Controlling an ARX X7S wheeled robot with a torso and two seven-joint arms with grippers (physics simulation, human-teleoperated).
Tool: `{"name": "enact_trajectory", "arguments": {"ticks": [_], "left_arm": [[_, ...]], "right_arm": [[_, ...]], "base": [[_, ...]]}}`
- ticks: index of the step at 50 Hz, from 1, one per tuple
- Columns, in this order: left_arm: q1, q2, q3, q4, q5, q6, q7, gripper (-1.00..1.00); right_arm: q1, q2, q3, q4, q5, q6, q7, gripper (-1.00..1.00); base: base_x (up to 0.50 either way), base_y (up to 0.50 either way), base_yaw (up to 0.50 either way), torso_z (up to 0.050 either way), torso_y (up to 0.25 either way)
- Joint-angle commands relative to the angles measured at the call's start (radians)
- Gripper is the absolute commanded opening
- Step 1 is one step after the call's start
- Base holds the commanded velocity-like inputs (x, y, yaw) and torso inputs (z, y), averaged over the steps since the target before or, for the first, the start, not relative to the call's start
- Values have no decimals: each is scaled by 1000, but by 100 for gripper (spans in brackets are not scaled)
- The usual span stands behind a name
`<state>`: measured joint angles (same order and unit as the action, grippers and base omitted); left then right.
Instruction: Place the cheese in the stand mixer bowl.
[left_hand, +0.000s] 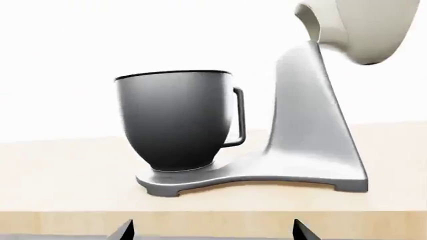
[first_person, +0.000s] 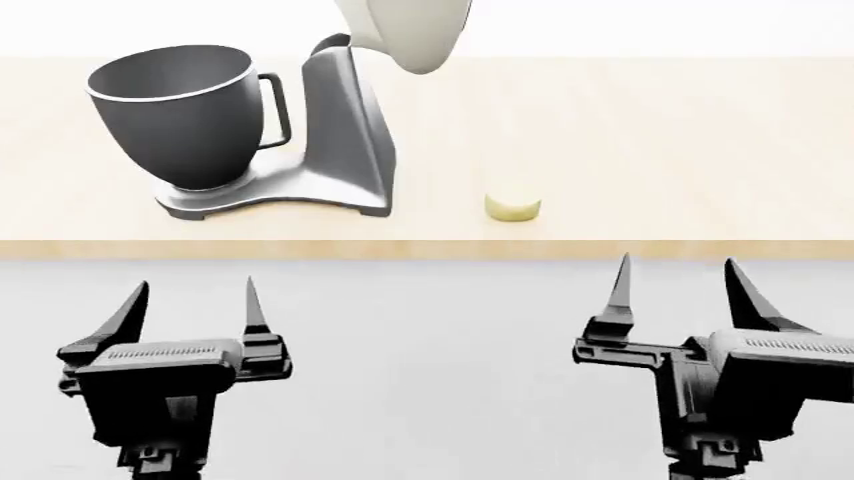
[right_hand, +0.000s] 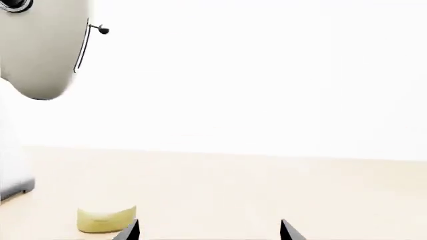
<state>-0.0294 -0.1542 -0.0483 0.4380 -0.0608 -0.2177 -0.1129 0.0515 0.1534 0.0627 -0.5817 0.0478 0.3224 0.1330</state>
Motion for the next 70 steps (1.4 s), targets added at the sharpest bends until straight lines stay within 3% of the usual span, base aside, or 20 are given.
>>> {"name": "enact_trajectory", "arguments": {"ticks": [1,3,7,35,37,53,70], "left_arm": [[7,-62,-129,357,-45,-146,-40,100],[-10,-80,-177,436,-72,-230,-53,100],[17,-74,-184,403,-66,-166,-53,100],[20,-103,-162,426,-52,-177,-76,100],[13,-109,-151,419,-41,-189,-79,100],[24,-115,-144,402,-41,-171,-90,100],[20,-125,-146,407,-52,-177,-101,100]], "right_arm": [[10,66,125,-378,22,174,42,100],[-27,66,197,-439,54,173,41,100],[-35,65,193,-423,50,155,46,100],[-89,107,152,-433,24,127,80,100],[-65,114,126,-427,-3,195,94,100],[-94,115,140,-421,30,141,87,100],[-105,128,152,-431,51,134,93,100]], "base": [[0,0,0,0,0],[0,0,0,0,0],[0,36,0,0,0],[0,500,0,0,0],[0,0,0,0,0],[17,0,0,0,0],[498,-116,0,0,0]]}}
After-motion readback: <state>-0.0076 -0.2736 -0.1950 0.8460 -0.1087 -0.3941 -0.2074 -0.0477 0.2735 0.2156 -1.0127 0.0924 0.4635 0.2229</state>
